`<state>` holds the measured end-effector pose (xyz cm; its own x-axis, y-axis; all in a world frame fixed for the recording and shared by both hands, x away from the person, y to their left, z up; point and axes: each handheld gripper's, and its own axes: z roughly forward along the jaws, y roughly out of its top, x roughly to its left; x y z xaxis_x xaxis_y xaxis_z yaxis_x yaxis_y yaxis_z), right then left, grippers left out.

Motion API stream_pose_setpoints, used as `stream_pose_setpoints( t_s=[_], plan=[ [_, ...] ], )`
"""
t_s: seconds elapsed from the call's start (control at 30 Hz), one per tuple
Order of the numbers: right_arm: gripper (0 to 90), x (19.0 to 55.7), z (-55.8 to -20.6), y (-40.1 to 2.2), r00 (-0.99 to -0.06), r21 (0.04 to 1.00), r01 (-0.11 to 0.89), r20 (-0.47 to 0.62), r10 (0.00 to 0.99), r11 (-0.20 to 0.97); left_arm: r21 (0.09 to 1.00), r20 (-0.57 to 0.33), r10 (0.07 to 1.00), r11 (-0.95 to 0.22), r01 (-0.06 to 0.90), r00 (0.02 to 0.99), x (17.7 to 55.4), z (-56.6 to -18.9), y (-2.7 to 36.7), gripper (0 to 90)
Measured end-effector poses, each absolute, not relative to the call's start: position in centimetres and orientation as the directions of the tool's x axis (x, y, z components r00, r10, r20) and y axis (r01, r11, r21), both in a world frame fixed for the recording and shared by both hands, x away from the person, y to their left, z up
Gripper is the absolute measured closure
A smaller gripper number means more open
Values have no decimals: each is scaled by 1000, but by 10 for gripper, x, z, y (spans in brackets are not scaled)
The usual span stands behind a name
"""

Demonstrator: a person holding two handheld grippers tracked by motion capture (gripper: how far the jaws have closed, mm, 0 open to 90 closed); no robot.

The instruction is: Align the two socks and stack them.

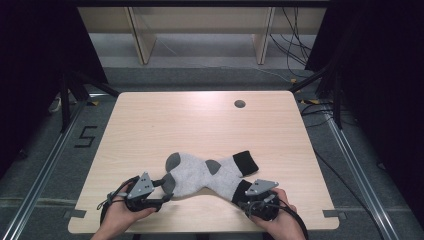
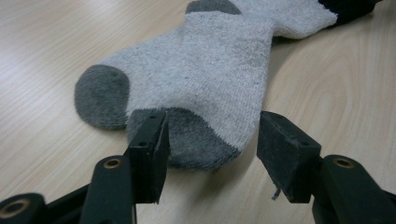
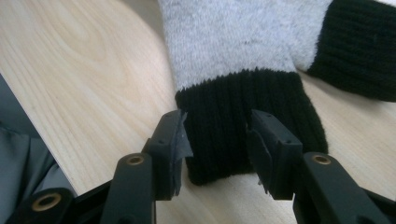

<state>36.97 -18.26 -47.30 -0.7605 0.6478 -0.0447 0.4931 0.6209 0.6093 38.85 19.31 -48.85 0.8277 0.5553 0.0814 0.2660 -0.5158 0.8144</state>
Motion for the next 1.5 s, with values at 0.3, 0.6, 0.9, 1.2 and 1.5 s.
stream_pose_setpoints(
  t_s=[0.3, 0.6, 0.9, 1.2, 1.5],
  plan=[
    [604, 363, -462, -189, -764, 611, 475, -72, 642, 633, 787, 108, 541, -559, 261, 834, 387, -495, 193, 455],
    [639, 362, -480, -185, -794, 552, 454, -106, 599, 700, 768, 103, 522, -582, 266, 846, 394, -501, 187, 522],
    [802, 359, -483, -187, -792, 548, 463, -97, 602, 697, 741, 88, 520, -604, 293, 849, 397, -505, 183, 672],
    [815, 361, -479, -193, -805, 576, 452, -66, 590, 681, 742, 26, 538, -575, 344, 843, 399, -503, 185, 828],
    [811, 359, -457, -204, -791, 648, 450, -31, 611, 615, 787, -47, 561, -490, 376, 827, 397, -478, 190, 842]
  ],
)
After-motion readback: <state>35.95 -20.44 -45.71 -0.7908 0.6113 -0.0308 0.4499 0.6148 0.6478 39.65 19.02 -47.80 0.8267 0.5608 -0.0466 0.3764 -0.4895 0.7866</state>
